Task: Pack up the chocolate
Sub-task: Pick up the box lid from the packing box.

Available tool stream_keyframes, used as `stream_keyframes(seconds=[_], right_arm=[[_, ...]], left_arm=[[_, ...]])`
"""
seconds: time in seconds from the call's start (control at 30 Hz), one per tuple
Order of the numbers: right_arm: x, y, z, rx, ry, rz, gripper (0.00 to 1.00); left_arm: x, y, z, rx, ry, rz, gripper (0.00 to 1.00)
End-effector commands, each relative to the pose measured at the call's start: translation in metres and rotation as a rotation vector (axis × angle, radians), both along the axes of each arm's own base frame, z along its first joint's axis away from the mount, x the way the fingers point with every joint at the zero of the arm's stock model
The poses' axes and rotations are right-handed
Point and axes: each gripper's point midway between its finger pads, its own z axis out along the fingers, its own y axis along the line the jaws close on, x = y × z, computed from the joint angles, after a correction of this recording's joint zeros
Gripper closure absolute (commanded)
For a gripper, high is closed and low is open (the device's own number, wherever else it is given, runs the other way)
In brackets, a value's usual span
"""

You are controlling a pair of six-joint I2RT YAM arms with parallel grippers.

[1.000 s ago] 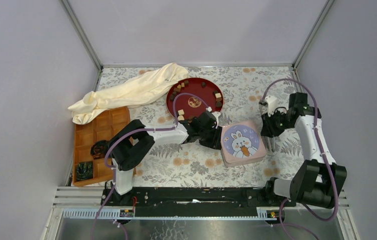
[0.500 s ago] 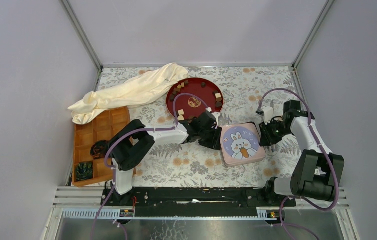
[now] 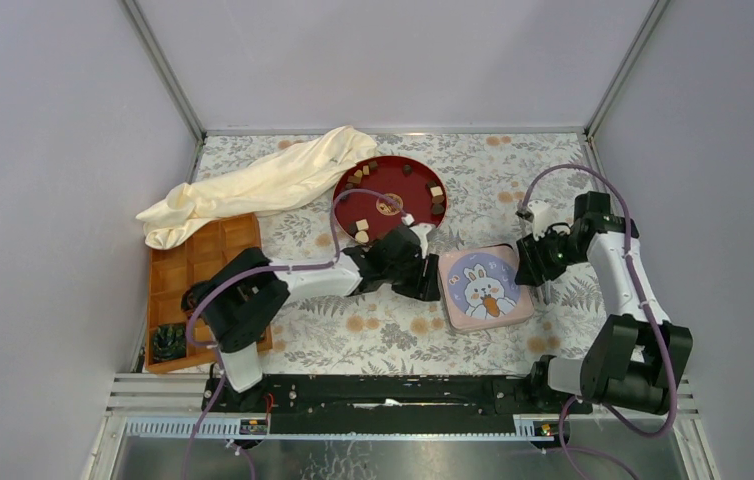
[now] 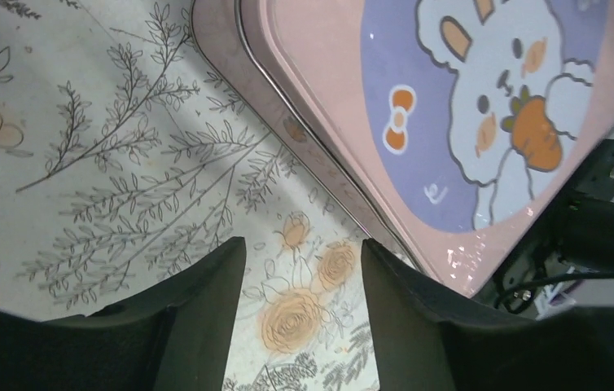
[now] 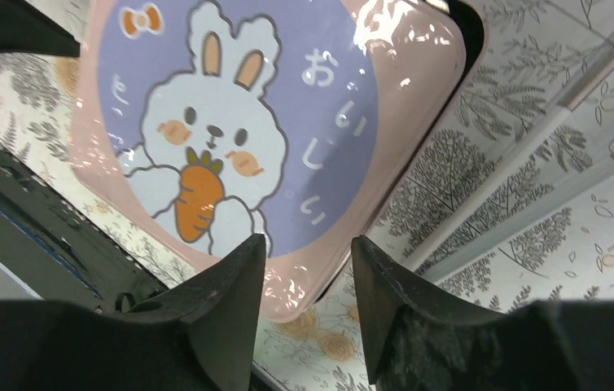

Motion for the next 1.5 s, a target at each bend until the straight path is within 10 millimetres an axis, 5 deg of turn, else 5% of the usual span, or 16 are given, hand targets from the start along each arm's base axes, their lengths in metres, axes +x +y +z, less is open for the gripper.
stream_keyframes(seconds=[0.0,0.27,0.63,0.97,1.47], right_arm=[[0.005,0.015,0.019,0.088,-0.046,-0.004,0.51],[0.004,0.015,-0.018,0.110,0.079,-0.048,0.70],[-0.002,0.018,-0.037,0.109,0.135,-0.054,0.72],[-0.001,0.020,-0.036,0.108,0.128,-0.052,0.72],[0.001,0.022,-0.030,0.114,0.107,-0.047,0.71]], left_arm=[[0.011,-0.005,0.040,-0.151,-0.080,0.042,0.36],[0.002,0.001,0.080,-0.465,-0.032,0.076,0.18],[0.010,-0.023,0.057,-0.591,0.129,0.122,0.18],[0.012,-0.034,0.056,-0.685,0.200,0.128,0.38],[0.008,-0.041,0.078,-0.766,0.222,0.089,0.46]])
